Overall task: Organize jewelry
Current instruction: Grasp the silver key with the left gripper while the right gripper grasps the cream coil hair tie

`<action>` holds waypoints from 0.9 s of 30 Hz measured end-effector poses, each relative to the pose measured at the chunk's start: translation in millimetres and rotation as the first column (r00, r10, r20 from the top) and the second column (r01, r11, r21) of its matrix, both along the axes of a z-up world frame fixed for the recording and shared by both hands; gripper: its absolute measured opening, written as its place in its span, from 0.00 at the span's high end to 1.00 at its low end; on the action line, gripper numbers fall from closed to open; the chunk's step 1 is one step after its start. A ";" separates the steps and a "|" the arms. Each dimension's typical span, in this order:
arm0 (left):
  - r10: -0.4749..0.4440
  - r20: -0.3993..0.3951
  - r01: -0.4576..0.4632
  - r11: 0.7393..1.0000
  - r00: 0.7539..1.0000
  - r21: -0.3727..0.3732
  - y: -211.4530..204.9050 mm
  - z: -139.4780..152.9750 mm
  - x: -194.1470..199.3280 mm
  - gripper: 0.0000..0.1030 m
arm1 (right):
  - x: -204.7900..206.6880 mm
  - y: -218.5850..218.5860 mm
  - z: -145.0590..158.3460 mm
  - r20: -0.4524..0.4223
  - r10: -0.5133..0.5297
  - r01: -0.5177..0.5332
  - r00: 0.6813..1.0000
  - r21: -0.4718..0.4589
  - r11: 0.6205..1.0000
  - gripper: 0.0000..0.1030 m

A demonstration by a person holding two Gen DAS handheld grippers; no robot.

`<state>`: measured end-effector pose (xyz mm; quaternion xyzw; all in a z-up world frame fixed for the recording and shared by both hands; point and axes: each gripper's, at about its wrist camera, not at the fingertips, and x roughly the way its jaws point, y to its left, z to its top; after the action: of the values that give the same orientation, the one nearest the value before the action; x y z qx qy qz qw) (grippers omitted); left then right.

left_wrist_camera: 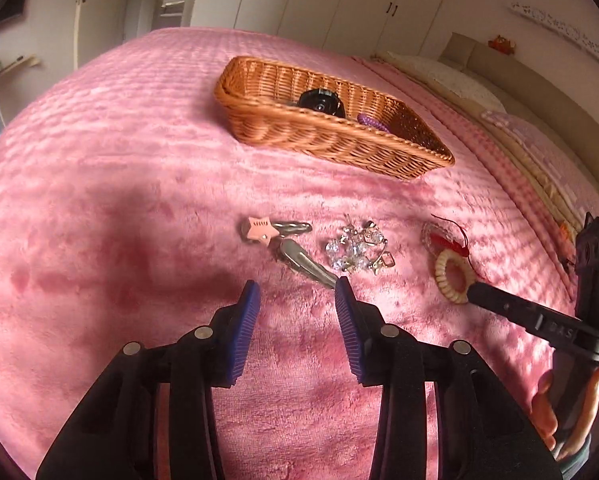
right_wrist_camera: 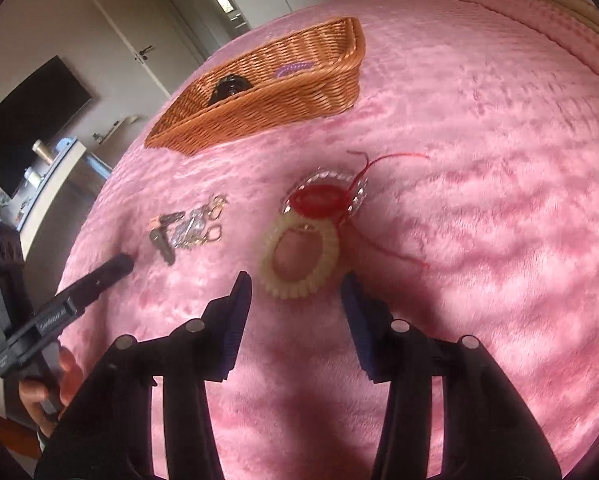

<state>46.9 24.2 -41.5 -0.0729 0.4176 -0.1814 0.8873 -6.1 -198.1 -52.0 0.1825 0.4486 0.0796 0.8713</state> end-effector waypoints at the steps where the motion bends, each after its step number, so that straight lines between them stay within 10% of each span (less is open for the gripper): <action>1: 0.002 -0.015 -0.002 1.000 1.000 -0.019 1.8 -1.7 1.8 0.64 | 5.1 -0.7 -2.5 -0.010 -0.003 0.003 1.000 0.002 1.000 0.58; 8: 0.021 -0.113 -0.039 0.985 0.993 -0.166 10.9 -10.3 22.9 0.64 | 29.1 8.6 0.1 0.005 -0.032 0.032 0.999 -0.107 0.994 0.72; 18: 0.099 -0.071 -0.095 0.994 0.993 0.060 -34.9 -12.0 37.0 0.67 | 30.5 22.5 -2.1 0.032 -0.024 0.030 0.999 -0.213 0.977 0.79; 27: -0.133 -0.029 0.136 0.980 0.991 0.146 -17.2 -4.2 6.4 0.78 | 23.0 30.1 -0.5 0.028 0.077 -0.070 0.997 -0.199 0.977 0.89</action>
<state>53.2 7.1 -45.7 0.0196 0.4424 -0.2087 0.8719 16.9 -168.0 -52.5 0.0767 0.4453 0.0699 0.8893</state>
